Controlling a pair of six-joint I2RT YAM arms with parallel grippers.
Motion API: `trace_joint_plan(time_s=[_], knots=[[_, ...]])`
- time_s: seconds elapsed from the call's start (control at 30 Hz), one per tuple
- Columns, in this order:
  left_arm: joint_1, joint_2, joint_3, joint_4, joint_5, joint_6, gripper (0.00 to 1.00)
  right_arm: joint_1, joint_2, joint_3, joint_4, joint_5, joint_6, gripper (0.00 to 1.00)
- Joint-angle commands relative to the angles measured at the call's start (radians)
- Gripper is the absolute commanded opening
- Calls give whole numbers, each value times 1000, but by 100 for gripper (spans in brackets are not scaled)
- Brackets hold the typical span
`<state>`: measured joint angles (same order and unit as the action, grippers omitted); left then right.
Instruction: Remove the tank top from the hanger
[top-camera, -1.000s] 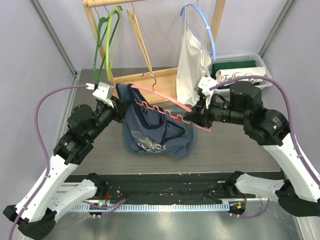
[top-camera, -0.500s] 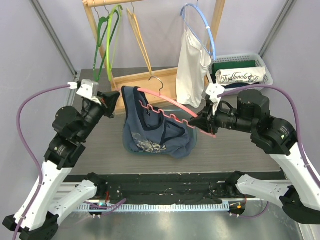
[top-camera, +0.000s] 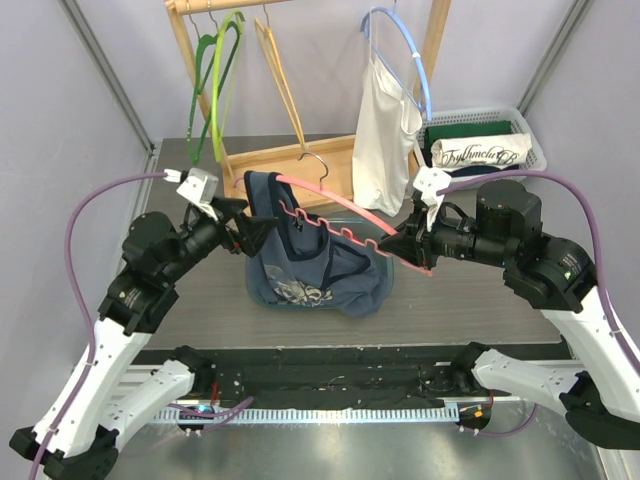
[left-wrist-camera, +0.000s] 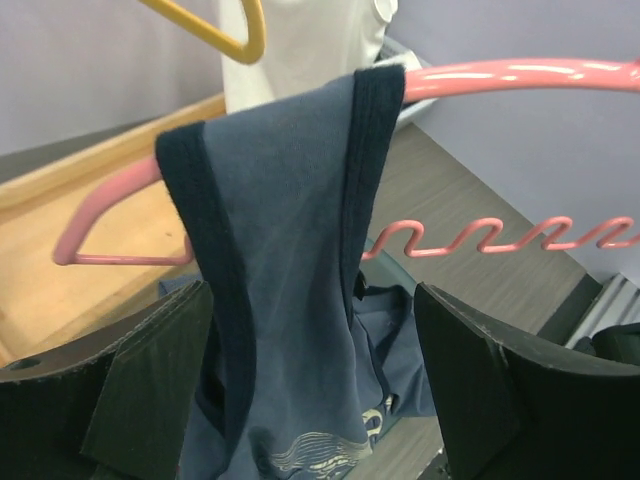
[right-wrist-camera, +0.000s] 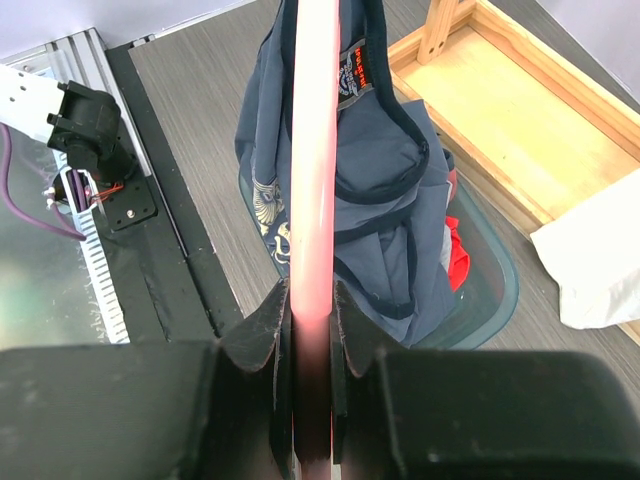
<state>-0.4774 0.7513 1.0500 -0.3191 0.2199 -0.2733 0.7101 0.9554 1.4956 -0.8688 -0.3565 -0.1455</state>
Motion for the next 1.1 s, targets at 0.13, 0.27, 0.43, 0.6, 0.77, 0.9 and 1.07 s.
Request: trace_joint_plan(time_s=[0.13, 0.27, 0.43, 0.6, 0.77, 0.9, 1.07], knots=[[3, 37, -27, 84, 52, -15, 64, -1, -18, 46, 90, -7, 17, 1], [5, 40, -10, 94, 58, -12, 32, -1, -20, 45, 88, -2, 17, 1], [3, 33, -4, 94, 56, -3, 21, -1, -21, 38, 91, -2, 15, 1], [5, 31, 30, 110, 42, 20, 15, -1, -27, 23, 85, 4, 17, 1], [6, 52, 136, 172, -49, 111, 10, 0, -40, 6, 62, 7, 32, 1], [6, 86, 200, 195, -123, 161, 7, -1, -101, -43, 50, 28, 58, 1], [6, 91, 211, 40, 42, 71, 49, -1, -144, -55, 45, 66, 64, 1]])
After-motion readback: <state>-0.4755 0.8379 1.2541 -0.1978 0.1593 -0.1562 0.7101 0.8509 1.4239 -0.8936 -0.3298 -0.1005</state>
